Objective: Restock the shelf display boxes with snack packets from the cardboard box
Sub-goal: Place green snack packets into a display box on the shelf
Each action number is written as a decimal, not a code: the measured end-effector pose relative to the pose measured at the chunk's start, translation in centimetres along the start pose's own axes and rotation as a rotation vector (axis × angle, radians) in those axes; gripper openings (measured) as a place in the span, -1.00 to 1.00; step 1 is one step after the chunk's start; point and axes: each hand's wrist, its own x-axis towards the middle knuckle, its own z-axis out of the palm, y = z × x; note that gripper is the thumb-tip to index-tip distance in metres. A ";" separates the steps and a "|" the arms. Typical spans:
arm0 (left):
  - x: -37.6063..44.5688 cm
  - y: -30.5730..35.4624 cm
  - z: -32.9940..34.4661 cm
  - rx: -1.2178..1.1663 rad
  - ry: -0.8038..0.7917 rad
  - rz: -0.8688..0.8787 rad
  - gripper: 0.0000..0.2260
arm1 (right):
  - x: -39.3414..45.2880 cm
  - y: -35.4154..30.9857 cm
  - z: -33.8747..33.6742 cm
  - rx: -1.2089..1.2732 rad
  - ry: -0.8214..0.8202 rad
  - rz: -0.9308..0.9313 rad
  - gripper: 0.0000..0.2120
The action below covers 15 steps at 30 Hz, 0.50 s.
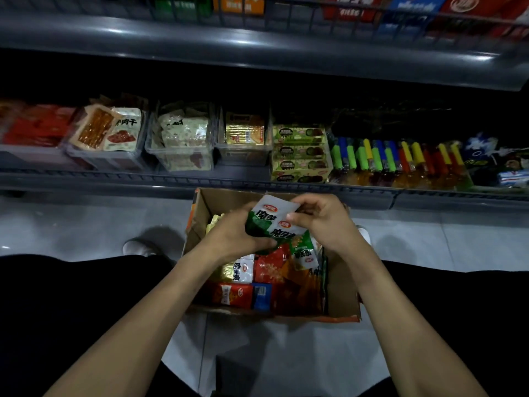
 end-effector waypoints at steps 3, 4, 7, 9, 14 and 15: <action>-0.3 0.9 0.1 -0.113 0.024 0.016 -0.68 | 0.1 -1.4 0.0 0.092 0.089 -0.074 -0.74; -0.5 1.2 0.1 -0.139 0.039 0.030 -0.71 | 0.1 -1.8 0.1 0.124 0.121 -0.085 -0.75; -1.2 2.5 -0.3 -0.166 0.062 0.050 -0.79 | 0.1 -2.7 0.0 0.186 0.229 -0.107 -0.79; -1.6 3.0 -0.7 -0.139 0.115 0.050 -0.81 | 0.2 -2.9 -0.3 0.143 0.252 -0.040 -0.80; -2.1 4.0 -2.5 0.041 0.265 0.111 -0.87 | 0.2 -3.8 -0.1 -0.027 0.006 0.226 -0.69; -2.2 4.3 -2.9 0.081 0.266 0.125 -0.88 | 0.1 -4.3 0.3 -0.003 -0.035 0.223 -0.73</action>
